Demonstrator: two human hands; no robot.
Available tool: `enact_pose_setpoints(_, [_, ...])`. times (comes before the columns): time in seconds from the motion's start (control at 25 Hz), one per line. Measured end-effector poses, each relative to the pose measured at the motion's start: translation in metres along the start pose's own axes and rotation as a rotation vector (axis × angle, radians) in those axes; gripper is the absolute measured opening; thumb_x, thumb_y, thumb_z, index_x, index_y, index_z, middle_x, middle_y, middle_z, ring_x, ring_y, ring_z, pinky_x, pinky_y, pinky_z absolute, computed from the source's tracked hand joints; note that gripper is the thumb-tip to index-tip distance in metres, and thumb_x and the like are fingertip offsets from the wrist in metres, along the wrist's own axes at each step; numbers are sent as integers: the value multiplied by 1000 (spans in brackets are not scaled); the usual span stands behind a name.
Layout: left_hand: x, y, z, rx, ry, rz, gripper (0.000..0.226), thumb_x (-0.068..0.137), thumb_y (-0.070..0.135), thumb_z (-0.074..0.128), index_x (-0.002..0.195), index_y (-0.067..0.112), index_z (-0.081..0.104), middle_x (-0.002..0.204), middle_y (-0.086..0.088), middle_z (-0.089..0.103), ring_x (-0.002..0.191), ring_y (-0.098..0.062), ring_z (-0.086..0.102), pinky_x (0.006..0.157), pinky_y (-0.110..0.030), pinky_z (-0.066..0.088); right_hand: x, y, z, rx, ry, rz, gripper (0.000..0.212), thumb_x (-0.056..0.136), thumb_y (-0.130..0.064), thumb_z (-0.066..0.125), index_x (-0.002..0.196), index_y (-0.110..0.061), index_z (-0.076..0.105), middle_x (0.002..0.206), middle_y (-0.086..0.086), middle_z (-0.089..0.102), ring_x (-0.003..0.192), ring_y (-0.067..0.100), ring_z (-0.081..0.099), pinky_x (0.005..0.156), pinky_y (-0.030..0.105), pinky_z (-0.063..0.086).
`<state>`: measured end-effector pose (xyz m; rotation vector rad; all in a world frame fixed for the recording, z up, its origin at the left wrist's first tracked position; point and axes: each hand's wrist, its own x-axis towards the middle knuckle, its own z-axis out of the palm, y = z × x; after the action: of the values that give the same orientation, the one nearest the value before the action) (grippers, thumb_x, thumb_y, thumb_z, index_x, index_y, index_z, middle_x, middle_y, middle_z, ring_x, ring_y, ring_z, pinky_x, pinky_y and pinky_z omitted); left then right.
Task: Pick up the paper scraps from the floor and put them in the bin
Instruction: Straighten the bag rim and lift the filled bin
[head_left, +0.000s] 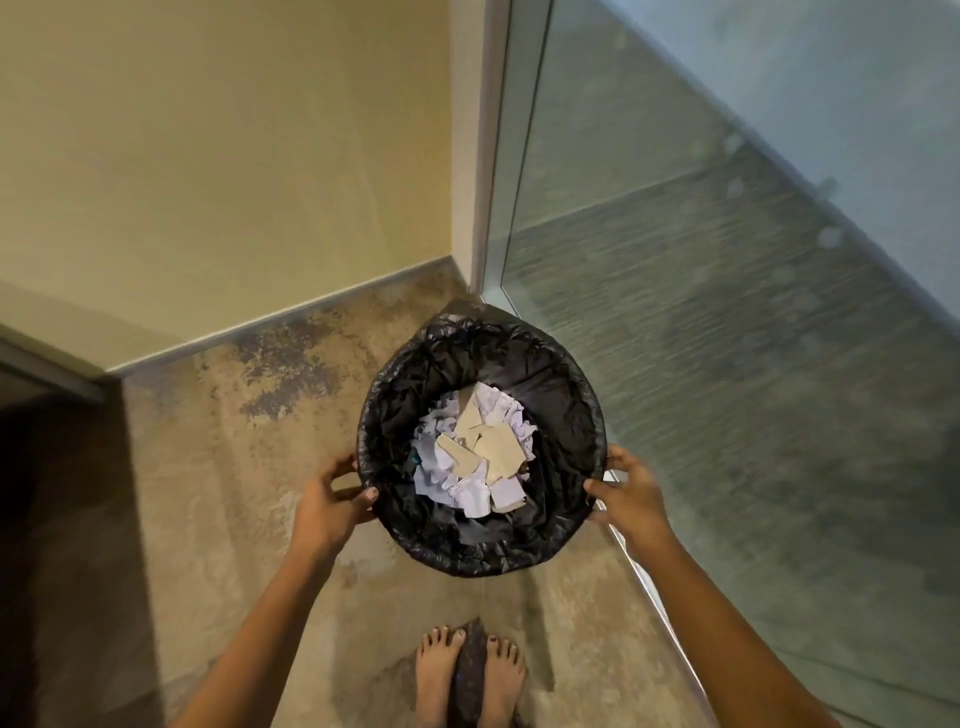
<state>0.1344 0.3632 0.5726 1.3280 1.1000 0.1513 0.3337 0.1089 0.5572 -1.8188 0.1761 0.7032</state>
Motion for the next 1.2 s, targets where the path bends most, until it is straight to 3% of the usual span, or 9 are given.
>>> enact_pose_setpoints(0.16, [-25,55,-21,-33,18,92,46,85,-18,53,125,5,52,115,-9,54,89,-24,60,60,-21,58,-23,-58,1,30,-61,-65,36,83,14,58,101,-18,55,100,3,51,77,24,60,60,42,57])
enact_pose_setpoints(0.28, [-32,92,-38,-26,40,137,46,84,-17,55,124,4,53,115,-9,56,92,-26,59,74,-34,53,-33,-96,9,55,-86,-86,41,82,16,58,94,-24,55,99,1,49,79,24,60,68,51,57])
enact_pose_setpoints(0.4, [-23,118,-51,-10,58,149,47,82,-17,58,124,4,55,114,-14,60,92,-27,60,81,-37,51,-33,-128,24,95,-122,-91,39,82,20,54,101,-15,53,96,1,46,78,22,58,53,39,59])
enact_pose_setpoints(0.52, [2,139,-65,-28,72,154,44,82,-15,59,118,10,58,98,-10,66,89,-27,63,88,-43,52,-19,-163,47,92,-138,-109,38,83,20,53,103,-12,51,93,-2,46,78,22,56,46,32,57])
enact_pose_setpoints(0.64, [41,162,-80,-18,64,160,44,82,-15,59,120,8,57,90,2,64,80,-17,61,85,-37,51,9,-188,79,92,-131,-106,36,83,19,54,101,-12,51,95,-1,48,80,25,58,46,31,57])
enact_pose_setpoints(0.76, [81,178,-90,-25,69,142,46,82,-13,61,120,12,58,94,-3,66,85,-18,62,81,-34,52,44,-202,107,79,-105,-94,39,83,18,55,105,-13,51,98,-1,50,89,30,58,50,34,58])
enact_pose_setpoints(0.92, [137,196,-98,8,78,114,53,80,-12,63,125,14,57,106,-9,68,99,-24,64,89,-41,53,89,-209,144,100,-68,-75,43,83,18,55,102,-20,52,104,0,51,93,31,58,51,33,59])
enact_pose_setpoints(1.04, [163,202,-95,10,94,75,55,81,-12,63,129,13,55,108,-7,67,103,-26,63,86,-37,51,116,-210,158,87,-43,-75,46,83,18,54,107,-21,52,113,7,51,84,27,61,59,41,58])
enact_pose_setpoints(1.2, [202,209,-84,12,76,28,49,80,-18,59,122,7,58,104,-7,65,99,-30,64,76,-31,54,158,-211,171,-48,-22,-72,54,81,13,59,94,-40,56,114,13,55,87,31,64,72,60,55])
